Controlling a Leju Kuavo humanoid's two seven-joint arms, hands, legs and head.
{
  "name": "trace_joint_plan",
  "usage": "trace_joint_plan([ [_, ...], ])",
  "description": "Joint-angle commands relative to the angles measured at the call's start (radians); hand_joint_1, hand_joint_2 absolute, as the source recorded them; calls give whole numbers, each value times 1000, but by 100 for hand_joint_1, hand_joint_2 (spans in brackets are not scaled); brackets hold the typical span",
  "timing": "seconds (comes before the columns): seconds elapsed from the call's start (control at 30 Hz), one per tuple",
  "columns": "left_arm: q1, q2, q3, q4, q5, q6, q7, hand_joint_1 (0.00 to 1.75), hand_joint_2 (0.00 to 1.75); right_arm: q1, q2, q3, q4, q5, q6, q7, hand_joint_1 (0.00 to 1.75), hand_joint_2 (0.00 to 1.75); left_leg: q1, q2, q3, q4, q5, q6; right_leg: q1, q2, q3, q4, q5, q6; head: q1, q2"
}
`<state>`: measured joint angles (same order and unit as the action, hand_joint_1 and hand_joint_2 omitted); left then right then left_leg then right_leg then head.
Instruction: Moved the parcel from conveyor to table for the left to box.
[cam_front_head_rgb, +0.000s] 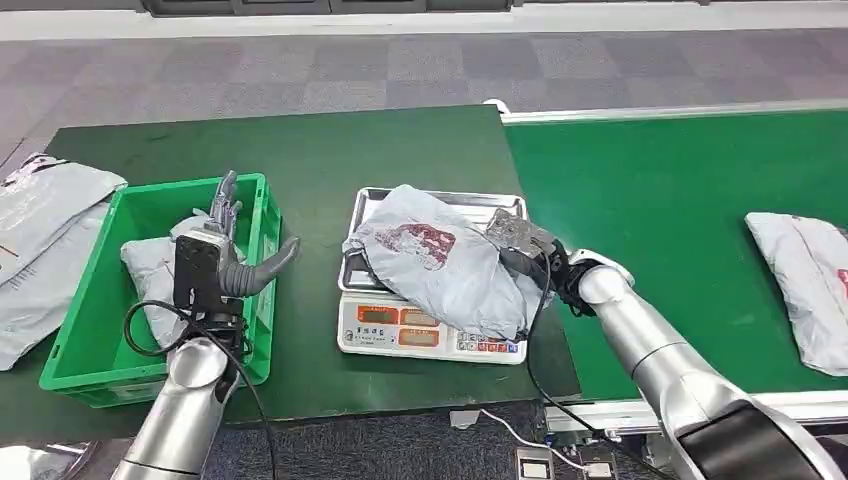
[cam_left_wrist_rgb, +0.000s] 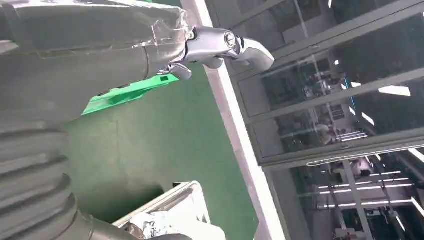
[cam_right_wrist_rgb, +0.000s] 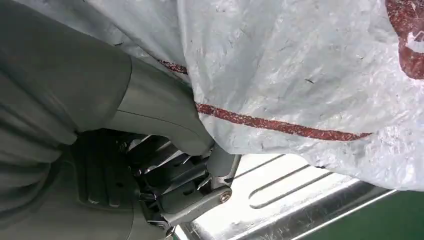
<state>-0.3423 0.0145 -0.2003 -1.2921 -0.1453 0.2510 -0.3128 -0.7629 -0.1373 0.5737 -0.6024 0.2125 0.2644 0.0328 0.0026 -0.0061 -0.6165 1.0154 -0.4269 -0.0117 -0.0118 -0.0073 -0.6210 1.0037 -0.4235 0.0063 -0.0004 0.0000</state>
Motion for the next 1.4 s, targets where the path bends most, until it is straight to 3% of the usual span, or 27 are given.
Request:
trace_joint_plan([
  [0.03,-43,6,-45,66,1,3,6,0,175,-42,18,60,94,-3,4,4,175,175,0,0,2,0,0,0,0,0,2,0,0,0,0,0],
  [0.23,-64,8,-57,81,4,-7,7,0,175,8,12,103,128,0,31,44,175,175,1,0,4,-2,0,0,1,0,5,-3,0,-1,0,0],
  [0.27,-78,6,-62,97,5,-10,9,0,175,27,11,129,144,25,19,56,72,175,1,0,5,-4,0,0,1,0,6,-4,0,-1,0,0],
  [0.3,-86,1,-61,107,6,-2,13,0,175,41,18,196,168,110,-56,71,0,175,1,-2,4,-2,0,0,1,-2,5,-3,0,-1,0,0],
  [0.4,-45,9,-65,41,-48,23,34,0,175,96,70,160,163,145,-232,77,0,175,2,-2,7,-4,0,-1,3,-2,8,-6,0,-1,0,0],
  [0.53,14,17,-49,-23,-108,14,57,0,175,112,75,69,39,188,-319,87,0,175,2,2,12,-5,-2,0,2,3,12,-7,0,-1,0,0],
  [0.57,28,18,-48,-34,-141,12,59,0,175,171,75,-59,-187,219,-572,-70,0,175,2,3,13,-2,-4,-1,2,4,12,-3,-4,-1,0,0],
  [0.6,36,13,-42,-40,-149,8,58,0,175,221,49,-99,-417,279,-470,78,0,175,2,3,15,-3,-4,-1,2,4,14,-4,-4,-2,0,0],
  [0.63,37,11,-40,-40,-152,6,58,0,175,247,52,-139,-500,315,-417,122,0,175,2,4,16,-4,-4,-1,2,4,15,-6,-3,-2,0,0],
  [0.7,34,10,-39,-38,-152,5,57,0,175,254,55,-153,-505,324,-409,121,0,175,2,5,15,-3,-4,-1,1,5,13,-4,-3,-2,0,0],
  [0.8,30,7,-37,-33,-154,1,57,0,175,259,76,-192,-461,357,-402,80,0,175,0,3,12,0,-5,0,0,3,11,0,-5,-1,0,0],
  [0.83,13,-4,-46,-14,-152,0,45,0,175,288,102,-262,-532,296,-500,-67,0,175,1,3,11,-2,-5,0,1,3,11,-2,-4,-1,0,0],
  [0.93,-43,-33,-70,58,-143,19,31,0,175,331,104,-313,-690,266,-484,-69,0,175,1,-2,9,0,-4,-1,1,-1,9,-1,-4,-1,0,0],
  [1.2,-166,-75,-116,166,-129,51,12,0,175,255,139,-363,-660,158,-498,-156,0,175,1,0,5,0,-4,-1,1,0,5,0,-3,-1,0,0],
  [1.4,-187,-74,-140,197,-150,65,0,0,175,274,124,-392,-690,97,-507,-196,0,175,0,0,7,-1,-3,-1,0,1,6,-1,-3,-1,0,0],
])
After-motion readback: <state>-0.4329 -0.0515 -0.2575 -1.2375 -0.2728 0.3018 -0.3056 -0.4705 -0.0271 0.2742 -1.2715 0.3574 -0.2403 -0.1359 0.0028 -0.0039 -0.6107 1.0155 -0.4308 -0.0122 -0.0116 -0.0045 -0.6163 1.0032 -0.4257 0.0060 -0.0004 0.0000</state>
